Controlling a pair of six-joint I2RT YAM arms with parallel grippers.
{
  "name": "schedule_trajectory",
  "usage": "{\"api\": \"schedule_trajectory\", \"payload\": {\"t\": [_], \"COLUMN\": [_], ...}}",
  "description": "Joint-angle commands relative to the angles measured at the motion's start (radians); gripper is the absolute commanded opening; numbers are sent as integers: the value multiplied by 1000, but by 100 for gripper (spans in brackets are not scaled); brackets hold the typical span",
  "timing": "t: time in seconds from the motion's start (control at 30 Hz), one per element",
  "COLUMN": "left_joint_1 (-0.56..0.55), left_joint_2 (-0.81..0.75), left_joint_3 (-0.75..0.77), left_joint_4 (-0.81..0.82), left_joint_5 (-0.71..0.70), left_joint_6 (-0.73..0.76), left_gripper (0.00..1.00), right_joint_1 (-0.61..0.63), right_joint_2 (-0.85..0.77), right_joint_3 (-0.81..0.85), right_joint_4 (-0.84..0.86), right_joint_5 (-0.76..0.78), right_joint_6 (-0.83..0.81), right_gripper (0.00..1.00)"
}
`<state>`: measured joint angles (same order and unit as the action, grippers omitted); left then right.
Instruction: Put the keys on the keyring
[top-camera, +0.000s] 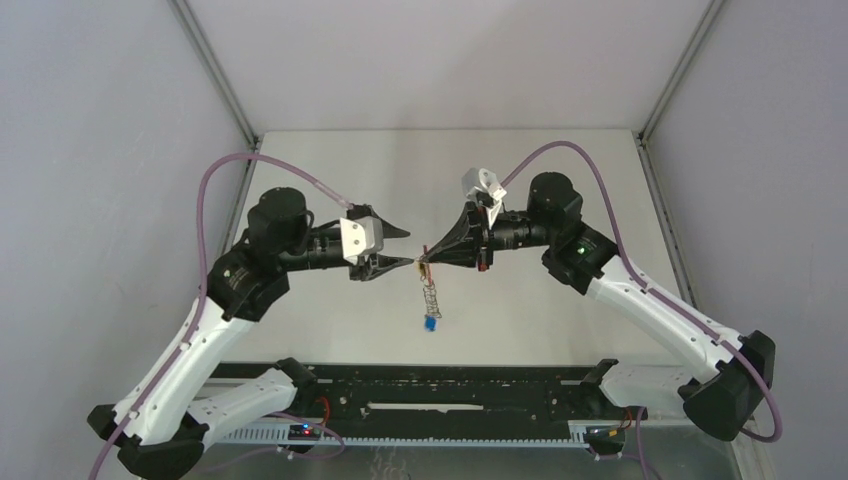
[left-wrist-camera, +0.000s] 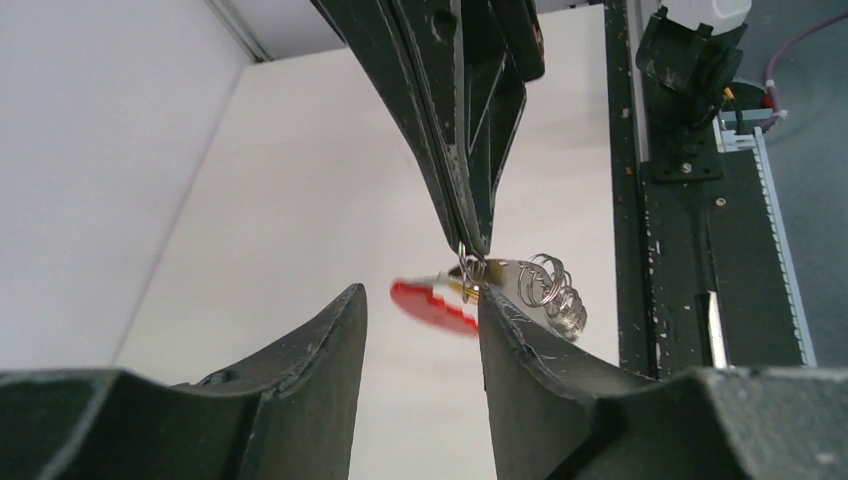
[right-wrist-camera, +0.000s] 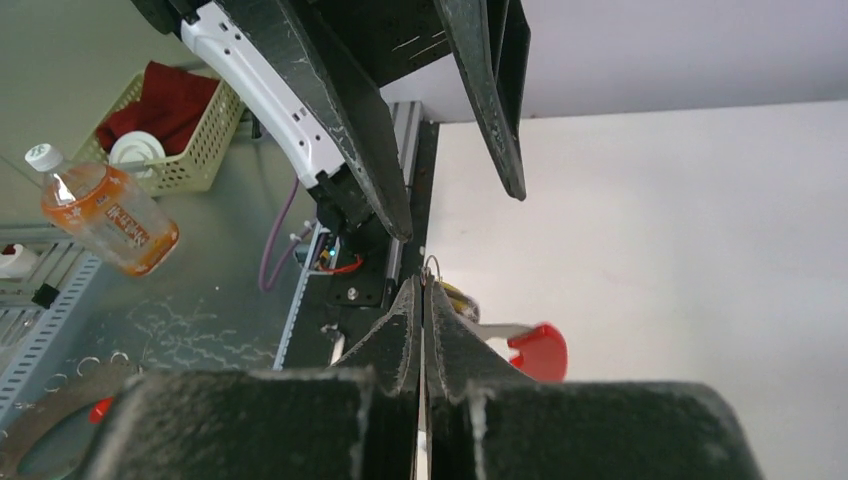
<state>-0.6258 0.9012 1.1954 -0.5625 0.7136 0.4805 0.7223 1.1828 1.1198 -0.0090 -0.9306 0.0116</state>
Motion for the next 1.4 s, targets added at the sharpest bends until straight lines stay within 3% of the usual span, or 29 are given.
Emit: {"api": "schedule_trajectory", "payload": {"t": [0.0, 0.13, 0.27, 0.63, 0.83, 0.9, 1.17, 1.37], "left_joint_1": [3, 4, 3, 4, 3, 3, 3, 3], "left_joint_2": [2, 21, 20, -12, -33, -33, -15, -13], "left_joint_3": [79, 123, 135, 86, 47, 48, 64, 56], "left_joint_4": [20, -106, -163, -31, -54, -79, -77, -67], "left_joint_5": [19, 94, 79, 52, 52, 51, 49, 63], "left_joint_6": [85, 217, 287, 249, 312, 321, 308, 299], "left_gripper": [50, 43, 39, 30, 22, 23, 45, 36], "right_joint_1": [5, 5, 0, 5, 5, 5, 8, 10], "right_joint_2": [-13, 4, 17, 53, 56, 58, 70, 78], "right_joint_3": [-3, -3, 6, 37, 45, 52, 71, 85], "right_joint_4": [265, 332, 363, 351, 341, 330, 304, 283], "right_joint_5": [-37, -56, -75, -80, -80, -84, -102, -108], "right_joint_6": [103, 133, 152, 168, 167, 163, 160, 155], "right_gripper": [0, 0, 0, 0, 0, 0, 0, 0]}}
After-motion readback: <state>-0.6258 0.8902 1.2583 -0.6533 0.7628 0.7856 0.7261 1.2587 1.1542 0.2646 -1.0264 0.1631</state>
